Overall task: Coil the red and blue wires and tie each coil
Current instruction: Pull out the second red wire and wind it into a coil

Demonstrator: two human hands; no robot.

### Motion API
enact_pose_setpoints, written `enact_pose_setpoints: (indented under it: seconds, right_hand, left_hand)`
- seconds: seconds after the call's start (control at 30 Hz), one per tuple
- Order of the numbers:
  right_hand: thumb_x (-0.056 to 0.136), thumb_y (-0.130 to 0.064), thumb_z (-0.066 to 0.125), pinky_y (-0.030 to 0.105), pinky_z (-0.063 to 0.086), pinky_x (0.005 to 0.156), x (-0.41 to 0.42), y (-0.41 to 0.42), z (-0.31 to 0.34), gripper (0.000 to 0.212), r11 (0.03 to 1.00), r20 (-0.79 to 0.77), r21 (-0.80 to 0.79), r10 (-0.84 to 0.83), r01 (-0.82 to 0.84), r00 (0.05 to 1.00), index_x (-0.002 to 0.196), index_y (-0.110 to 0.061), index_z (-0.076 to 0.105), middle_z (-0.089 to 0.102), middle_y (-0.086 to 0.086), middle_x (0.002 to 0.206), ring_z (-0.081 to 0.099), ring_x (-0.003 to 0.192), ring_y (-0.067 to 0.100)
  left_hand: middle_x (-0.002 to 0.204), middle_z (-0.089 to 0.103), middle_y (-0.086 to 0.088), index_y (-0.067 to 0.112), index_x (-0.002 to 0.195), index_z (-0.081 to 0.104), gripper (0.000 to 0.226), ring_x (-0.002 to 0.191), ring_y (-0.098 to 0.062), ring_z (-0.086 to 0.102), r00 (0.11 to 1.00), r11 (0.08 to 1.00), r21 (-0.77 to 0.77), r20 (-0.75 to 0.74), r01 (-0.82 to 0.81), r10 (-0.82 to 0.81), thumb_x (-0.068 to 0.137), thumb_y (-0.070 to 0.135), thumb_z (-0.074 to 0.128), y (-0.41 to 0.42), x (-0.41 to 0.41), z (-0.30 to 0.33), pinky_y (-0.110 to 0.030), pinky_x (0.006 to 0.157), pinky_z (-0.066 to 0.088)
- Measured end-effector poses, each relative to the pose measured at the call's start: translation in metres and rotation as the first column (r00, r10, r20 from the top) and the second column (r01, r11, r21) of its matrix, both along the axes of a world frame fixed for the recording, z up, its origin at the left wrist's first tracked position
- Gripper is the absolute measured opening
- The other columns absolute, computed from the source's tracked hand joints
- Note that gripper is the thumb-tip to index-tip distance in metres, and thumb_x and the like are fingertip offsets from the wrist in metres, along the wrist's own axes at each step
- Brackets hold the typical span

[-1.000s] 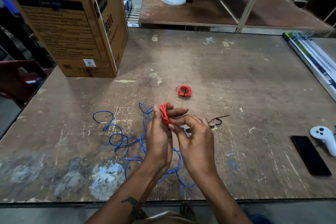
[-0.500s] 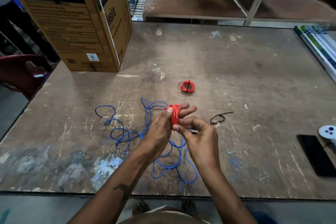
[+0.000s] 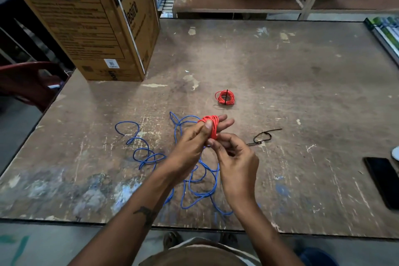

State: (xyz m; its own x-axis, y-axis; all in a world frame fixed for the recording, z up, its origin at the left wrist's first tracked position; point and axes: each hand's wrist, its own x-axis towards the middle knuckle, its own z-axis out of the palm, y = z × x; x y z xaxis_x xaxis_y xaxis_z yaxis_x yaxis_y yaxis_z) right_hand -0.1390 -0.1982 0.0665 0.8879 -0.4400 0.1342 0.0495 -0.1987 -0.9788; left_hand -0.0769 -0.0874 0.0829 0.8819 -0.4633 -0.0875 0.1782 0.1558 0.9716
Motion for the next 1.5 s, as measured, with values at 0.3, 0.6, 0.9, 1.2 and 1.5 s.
enact_pose_setpoints:
  seconds: [0.3, 0.6, 0.9, 1.2, 1.5]
  right_hand:
    - [0.096, -0.026, 0.076, 0.046, 0.060, 0.079, 0.014, -0.001, -0.012, 0.011, 0.949, 0.055, -0.312, -0.022, 0.038, 0.998, 0.107, -0.023, 0.077, 0.076, -0.007, 0.096, 0.075, 0.088, 0.016]
    - [0.101, -0.011, 0.068, 0.026, 0.045, 0.078, 0.012, 0.000, -0.034, 0.028, 0.892, 0.039, -0.435, -0.119, 0.124, 0.992, 0.127, -0.016, 0.075, 0.065, 0.003, 0.096, 0.065, 0.085, 0.019]
    - [0.102, -0.014, 0.067, 0.028, 0.052, 0.082, 0.021, -0.005, -0.054, 0.028, 0.959, -0.057, -0.263, -0.127, 0.108, 0.990, 0.126, -0.020, 0.078, 0.076, 0.003, 0.104, 0.072, 0.094, 0.015]
    - [0.099, -0.021, 0.074, 0.017, 0.037, 0.066, 0.019, -0.009, -0.043, 0.021, 0.897, -0.052, -0.440, -0.078, 0.047, 0.996, 0.119, -0.023, 0.080, 0.053, -0.006, 0.080, 0.058, 0.070, 0.012]
    - [0.098, -0.009, 0.070, 0.026, 0.049, 0.073, 0.015, 0.003, -0.055, 0.028, 0.937, -0.059, -0.320, -0.167, 0.140, 0.984, 0.120, -0.022, 0.081, 0.064, 0.002, 0.086, 0.063, 0.075, 0.011]
  left_hand:
    - [0.152, 0.061, -0.010, 0.003, 0.156, 0.043, 0.061, 0.151, -0.024, 0.045, 0.967, 0.958, -0.196, -0.189, -0.210, 0.173, 0.108, 0.033, 0.022, -0.017, -0.009, -0.012, -0.046, 0.131, 0.023]
    - [0.152, 0.061, -0.002, 0.020, 0.149, 0.053, 0.042, 0.145, -0.009, 0.052, 0.988, 0.996, 0.022, -0.121, -0.089, 0.091, 0.109, 0.028, 0.042, -0.011, 0.001, -0.032, -0.036, 0.124, 0.038]
    - [0.120, 0.074, -0.004, 0.017, 0.116, 0.070, 0.030, 0.113, -0.019, 0.066, 0.958, 0.847, 0.462, 0.226, -0.264, 0.176, 0.109, 0.036, 0.048, -0.030, -0.004, -0.038, -0.034, 0.104, 0.049]
    - [0.147, 0.066, -0.002, 0.012, 0.147, 0.058, 0.048, 0.143, -0.010, 0.054, 0.893, 0.944, -0.157, -0.397, -0.292, 0.210, 0.113, 0.024, 0.027, -0.022, -0.006, -0.039, -0.028, 0.118, 0.036]
    - [0.105, 0.077, -0.016, 0.015, 0.112, 0.075, 0.042, 0.089, -0.021, 0.068, 0.974, 0.885, 0.415, 0.160, -0.212, 0.159, 0.110, 0.044, 0.044, -0.017, 0.003, -0.052, -0.041, 0.083, 0.057]
